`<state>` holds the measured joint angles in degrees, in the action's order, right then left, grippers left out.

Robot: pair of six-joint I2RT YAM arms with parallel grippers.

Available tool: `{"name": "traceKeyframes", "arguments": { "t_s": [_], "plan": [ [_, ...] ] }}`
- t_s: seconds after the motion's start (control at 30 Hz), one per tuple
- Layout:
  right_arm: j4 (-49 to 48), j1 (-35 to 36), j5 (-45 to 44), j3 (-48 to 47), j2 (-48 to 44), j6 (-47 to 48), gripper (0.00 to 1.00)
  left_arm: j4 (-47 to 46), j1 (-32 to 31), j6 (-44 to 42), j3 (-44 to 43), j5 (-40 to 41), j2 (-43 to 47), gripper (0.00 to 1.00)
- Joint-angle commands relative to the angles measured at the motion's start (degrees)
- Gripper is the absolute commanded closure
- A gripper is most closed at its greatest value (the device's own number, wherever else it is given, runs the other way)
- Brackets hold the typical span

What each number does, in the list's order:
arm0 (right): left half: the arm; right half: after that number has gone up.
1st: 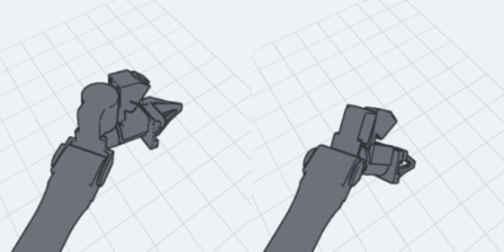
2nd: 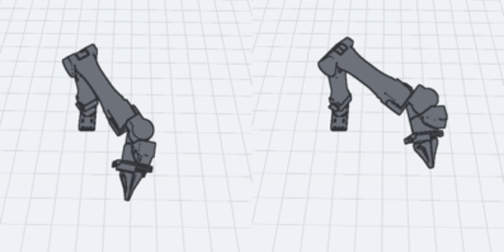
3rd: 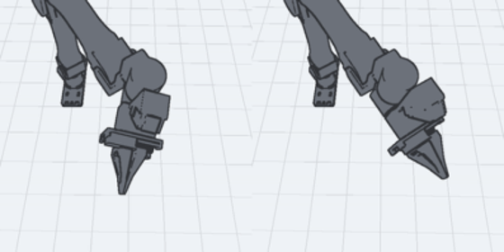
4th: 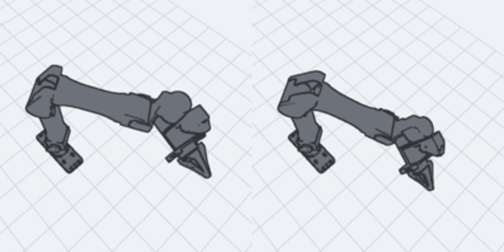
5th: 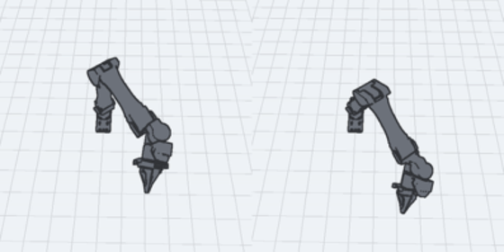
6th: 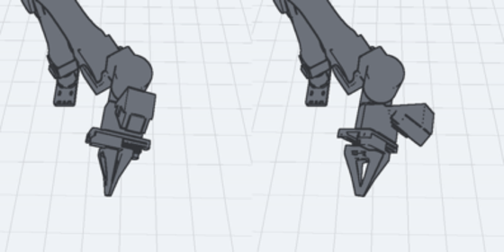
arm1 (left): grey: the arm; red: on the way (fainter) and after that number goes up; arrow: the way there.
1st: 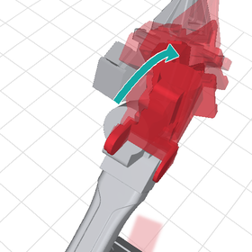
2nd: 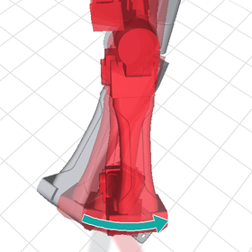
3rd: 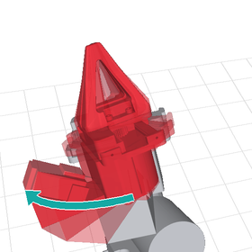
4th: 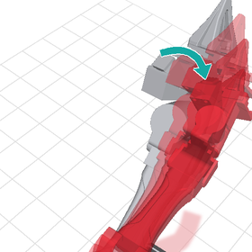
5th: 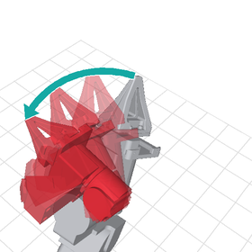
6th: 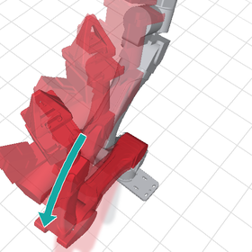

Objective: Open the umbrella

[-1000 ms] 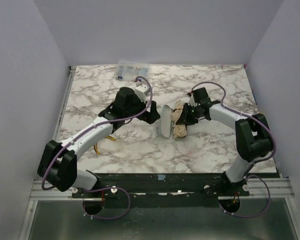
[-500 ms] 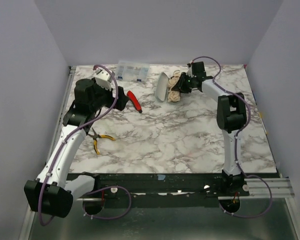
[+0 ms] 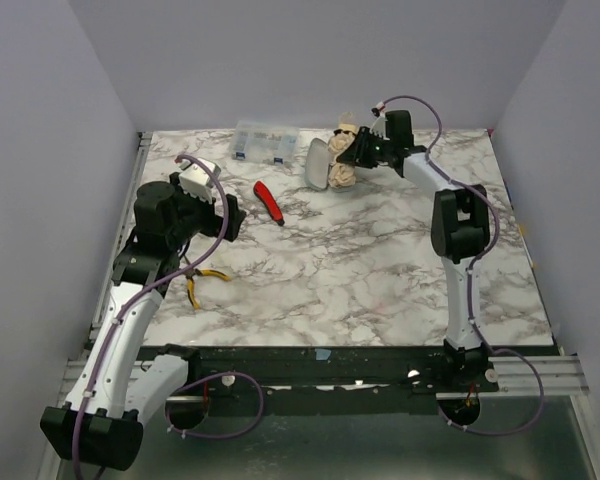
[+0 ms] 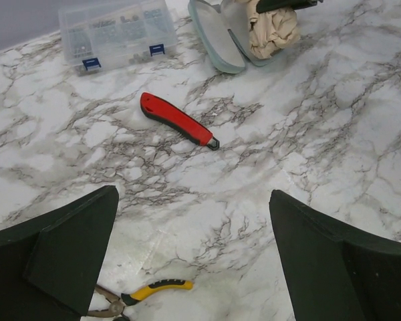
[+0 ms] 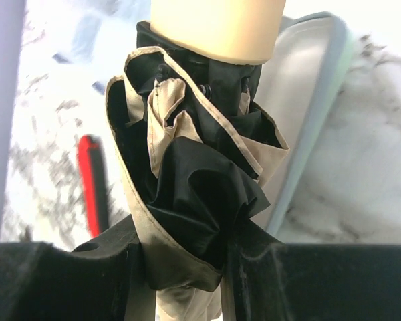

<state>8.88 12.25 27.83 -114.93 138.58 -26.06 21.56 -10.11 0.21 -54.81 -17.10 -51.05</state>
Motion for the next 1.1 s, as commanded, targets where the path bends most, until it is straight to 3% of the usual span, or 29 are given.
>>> {"name": "traceKeyframes", "arguments": {
  "t_s": [0.0, 0.23, 0.43, 0.57, 0.8, 1.07],
  "plan": [
    [-7.45, -0.25, 12.27, 7.43, -15.15, 4.38, 0.99, 0.07, 0.35, -2.22, -1.8, -7.19, -1.57, 0.02],
    [-2.93, -0.25, 22.8, 20.63, -32.77, 15.71, 0.99, -0.71, 0.36, -4.92, -4.53, -21.92, -3.09, 0.02],
    [0.66, 1.1, 23.23, 32.51, -48.0, 25.3, 0.99, 6.69, 0.19, -7.96, -10.89, -37.2, -4.98, 0.03],
    [2.62, 3.12, 20.18, 41.01, -58.89, 31.55, 0.99, 7.81, -0.27, -3.83, -12.53, -39.22, -4.84, 0.03],
    [5.54, 8.43, 17.85, 52.69, -75.1, 33.7, 0.99, 5.28, -4.13, 7.51, -12.55, -41.03, -6.26, 0.09],
    [9.88, 13.52, 19.3, 57.38, -80.75, 31.29, 0.99, 2.11, -13.9, 7.89, -10.53, -35.7, -8.32, 0.05]
  ]
}}
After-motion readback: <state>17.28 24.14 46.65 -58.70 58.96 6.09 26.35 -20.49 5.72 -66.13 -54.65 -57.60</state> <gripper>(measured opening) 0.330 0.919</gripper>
